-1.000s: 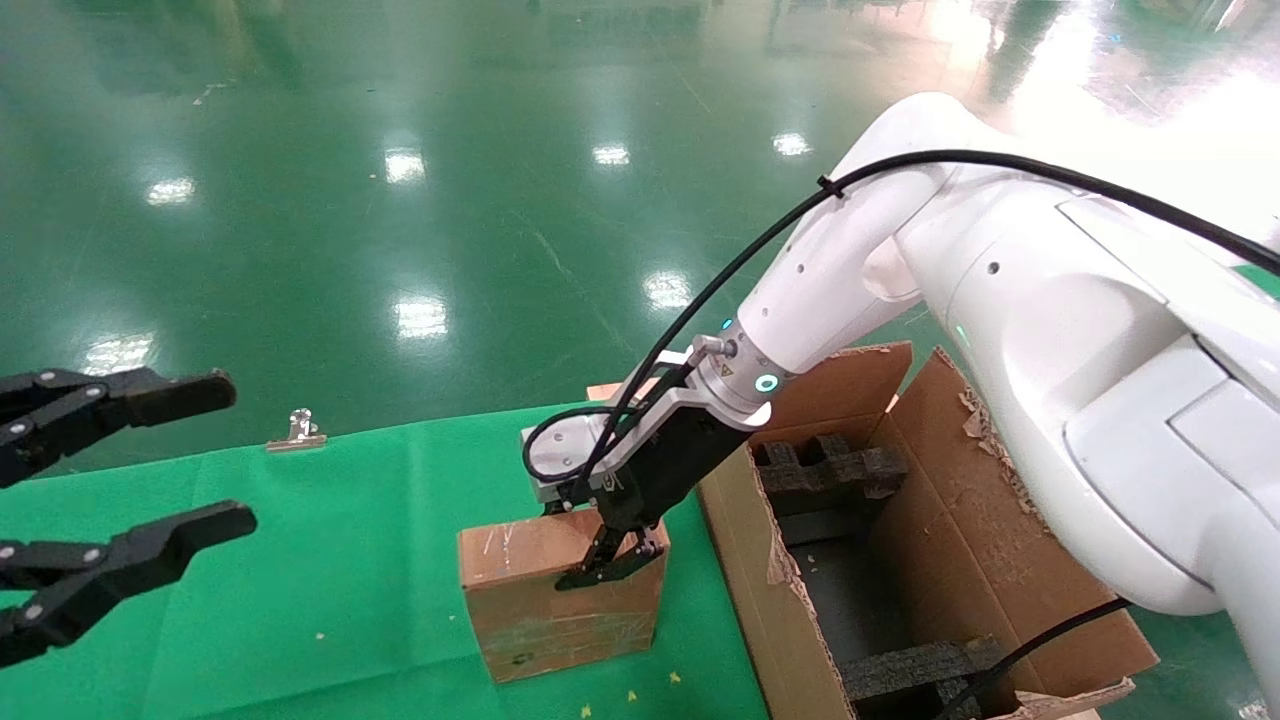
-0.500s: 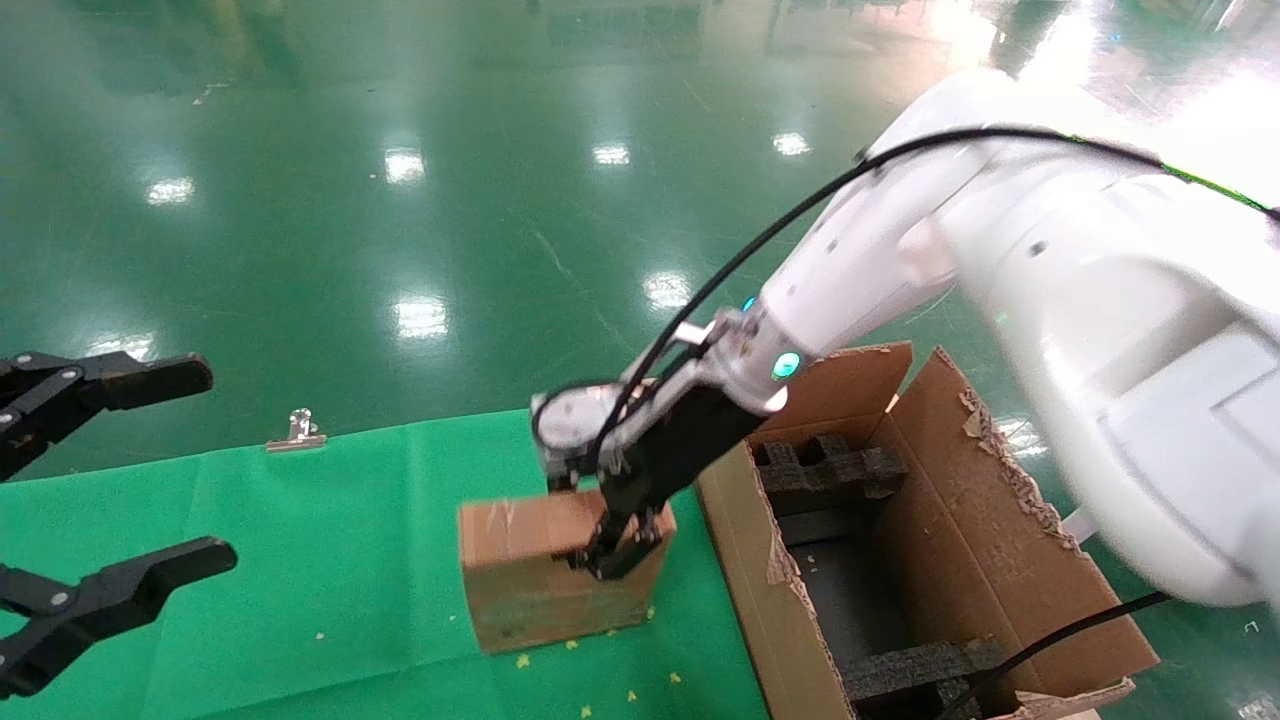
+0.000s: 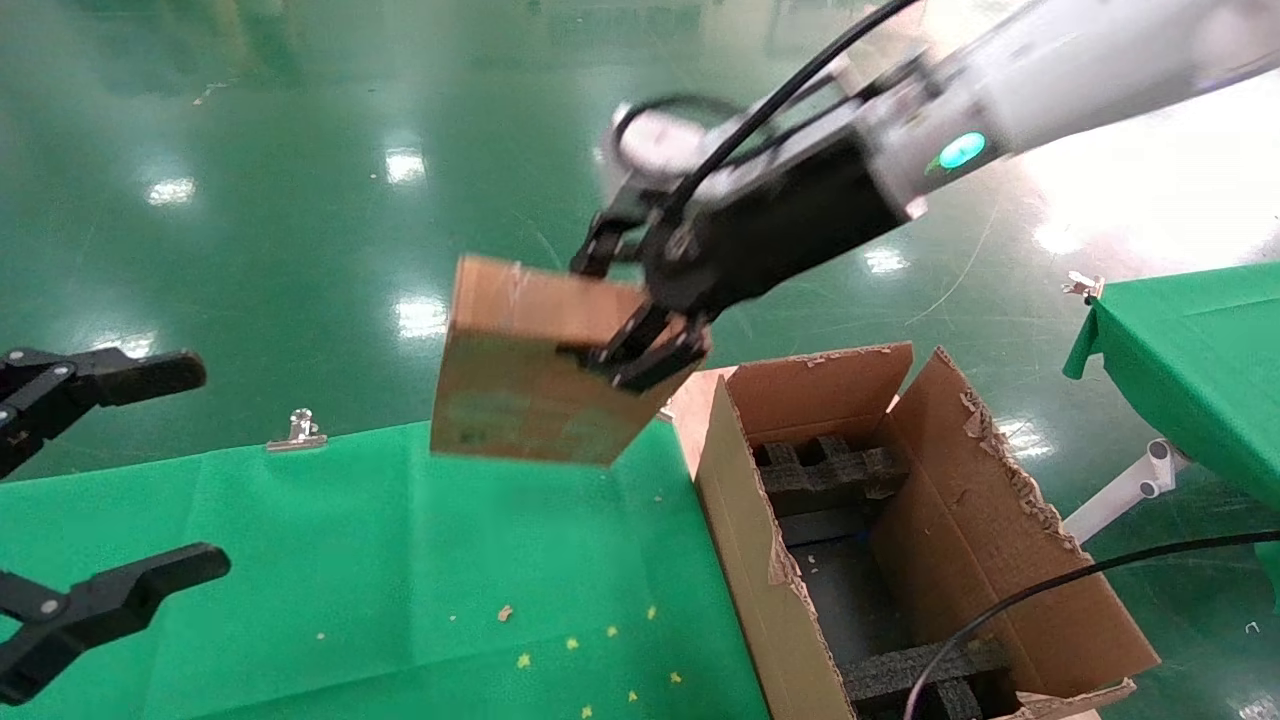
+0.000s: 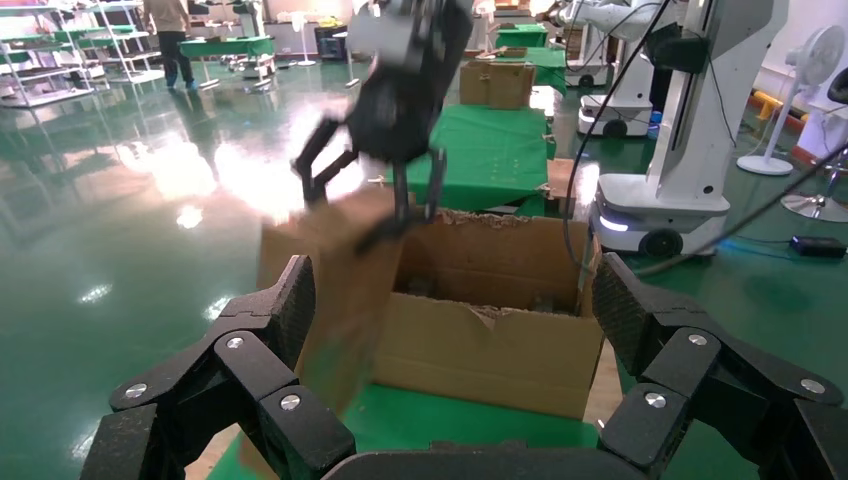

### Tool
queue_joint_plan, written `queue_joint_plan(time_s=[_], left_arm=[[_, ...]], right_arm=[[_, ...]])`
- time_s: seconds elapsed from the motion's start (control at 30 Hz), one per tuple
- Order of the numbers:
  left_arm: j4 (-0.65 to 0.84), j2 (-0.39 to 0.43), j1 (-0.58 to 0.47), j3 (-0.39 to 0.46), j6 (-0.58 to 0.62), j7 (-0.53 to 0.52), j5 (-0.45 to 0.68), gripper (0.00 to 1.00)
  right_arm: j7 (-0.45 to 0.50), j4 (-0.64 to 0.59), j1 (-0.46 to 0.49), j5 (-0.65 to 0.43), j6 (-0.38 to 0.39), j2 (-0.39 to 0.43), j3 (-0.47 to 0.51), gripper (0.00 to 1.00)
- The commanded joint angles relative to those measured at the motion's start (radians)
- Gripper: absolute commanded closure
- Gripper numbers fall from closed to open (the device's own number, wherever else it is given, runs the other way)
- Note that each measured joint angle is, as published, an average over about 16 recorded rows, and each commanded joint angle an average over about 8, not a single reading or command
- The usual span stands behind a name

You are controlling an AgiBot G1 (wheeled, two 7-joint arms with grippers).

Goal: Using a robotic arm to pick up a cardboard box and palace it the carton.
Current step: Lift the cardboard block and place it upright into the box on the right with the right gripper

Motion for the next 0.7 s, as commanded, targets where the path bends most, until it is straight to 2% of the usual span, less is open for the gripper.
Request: queue_joint_plan(time_s=[0.03,0.3,0.47,0.7], left_arm=[[0.0,0.0,0.0,0.0,0.0,0.0,0.0,0.0],[0.0,0.0,0.0,0.0,0.0,0.0,0.0,0.0],[0.0,0.0,0.0,0.0,0.0,0.0,0.0,0.0],[0.0,0.0,0.0,0.0,0.0,0.0,0.0,0.0]], right_arm=[[0.03,0.044,0.03,0.038,-0.002,0.038,-0.014,1.0],[0.1,0.127,0.14,0.121,0.002,0.241,-0.136,1.0],[0.097,0.121,0.204,0.117,0.007,0.356,-0.208,1.0],[0.08,0.098,0.27,0.085,0.008,0.475,-0.296,1.0]])
